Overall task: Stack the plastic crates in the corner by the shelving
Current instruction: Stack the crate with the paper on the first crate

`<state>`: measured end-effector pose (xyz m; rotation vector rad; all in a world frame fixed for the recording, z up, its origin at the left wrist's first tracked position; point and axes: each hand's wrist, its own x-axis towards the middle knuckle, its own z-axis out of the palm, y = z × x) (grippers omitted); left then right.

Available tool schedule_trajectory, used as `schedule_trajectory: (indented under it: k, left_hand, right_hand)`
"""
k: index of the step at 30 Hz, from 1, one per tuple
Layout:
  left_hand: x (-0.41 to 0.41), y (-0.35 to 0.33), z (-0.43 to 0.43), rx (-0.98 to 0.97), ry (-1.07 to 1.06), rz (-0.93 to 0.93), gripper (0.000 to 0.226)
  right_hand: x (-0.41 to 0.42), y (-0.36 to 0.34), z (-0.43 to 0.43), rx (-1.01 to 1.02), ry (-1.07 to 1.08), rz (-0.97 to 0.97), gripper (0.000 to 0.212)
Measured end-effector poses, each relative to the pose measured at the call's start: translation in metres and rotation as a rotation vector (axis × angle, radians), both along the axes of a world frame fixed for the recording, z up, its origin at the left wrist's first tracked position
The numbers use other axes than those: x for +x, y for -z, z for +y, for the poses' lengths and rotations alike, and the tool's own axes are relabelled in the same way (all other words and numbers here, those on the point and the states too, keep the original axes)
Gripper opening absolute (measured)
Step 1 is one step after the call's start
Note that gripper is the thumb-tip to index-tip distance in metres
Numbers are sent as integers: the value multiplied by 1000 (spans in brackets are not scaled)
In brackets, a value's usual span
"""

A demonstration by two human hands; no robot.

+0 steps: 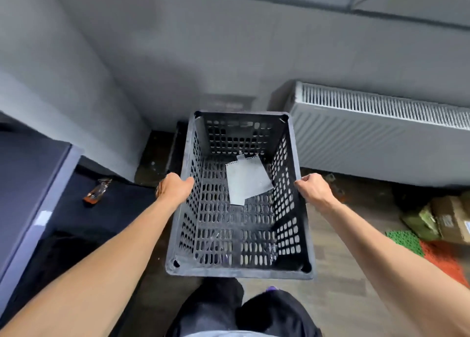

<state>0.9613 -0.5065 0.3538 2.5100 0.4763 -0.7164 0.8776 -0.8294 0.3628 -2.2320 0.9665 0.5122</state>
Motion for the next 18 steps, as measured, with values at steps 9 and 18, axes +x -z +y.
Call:
schedule_trajectory:
  k: [9,18]
  left_hand:
    - [15,-21,41,-10,-241,1,40]
    - [28,-32,11,-5,-486,38,35]
  right_hand:
    - [101,-14,28,32,-228,-69,28]
    - [215,5,10,23,-520,10,26]
